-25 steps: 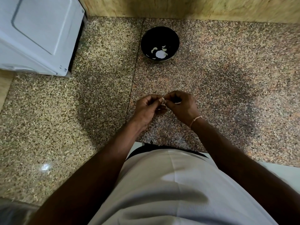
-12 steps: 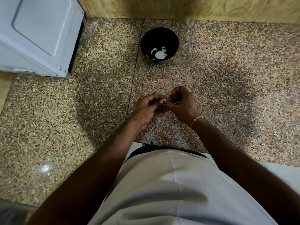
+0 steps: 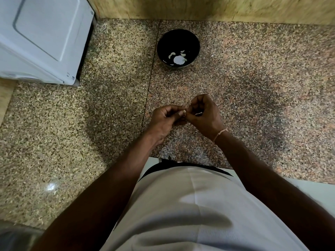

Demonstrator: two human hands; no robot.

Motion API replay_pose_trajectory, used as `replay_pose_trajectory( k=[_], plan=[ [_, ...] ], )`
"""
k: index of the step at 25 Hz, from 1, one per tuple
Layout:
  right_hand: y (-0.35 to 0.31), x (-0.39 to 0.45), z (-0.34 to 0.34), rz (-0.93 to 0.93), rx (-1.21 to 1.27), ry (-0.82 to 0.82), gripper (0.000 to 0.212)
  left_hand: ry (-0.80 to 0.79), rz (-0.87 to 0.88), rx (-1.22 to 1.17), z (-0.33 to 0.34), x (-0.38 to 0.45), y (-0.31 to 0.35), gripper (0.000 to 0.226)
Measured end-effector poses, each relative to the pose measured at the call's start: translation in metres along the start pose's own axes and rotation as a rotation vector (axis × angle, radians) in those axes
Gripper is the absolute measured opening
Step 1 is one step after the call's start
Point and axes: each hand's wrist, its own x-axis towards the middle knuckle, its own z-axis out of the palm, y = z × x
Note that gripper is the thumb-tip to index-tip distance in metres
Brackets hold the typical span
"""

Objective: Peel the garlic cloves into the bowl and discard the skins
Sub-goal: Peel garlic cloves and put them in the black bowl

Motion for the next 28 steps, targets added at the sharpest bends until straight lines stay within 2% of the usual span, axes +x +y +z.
replay_pose_trajectory(
  k=[12, 20, 28],
  plan=[
    [0.0, -0.002, 0.001, -0.015, 0.026, -0.019, 0.038, 0.0, 0.008, 0.017, -0.002, -0.003, 0.002, 0.016],
    [0.001, 0.0, 0.001, -0.012, 0.001, -0.054, 0.041, -0.013, 0.038, 0.231, -0.007, 0.001, 0.007, 0.02],
    [0.004, 0.005, -0.004, -0.027, -0.027, -0.108, 0.043, -0.039, 0.029, 0.284, -0.007, 0.002, 0.008, 0.018]
  ],
)
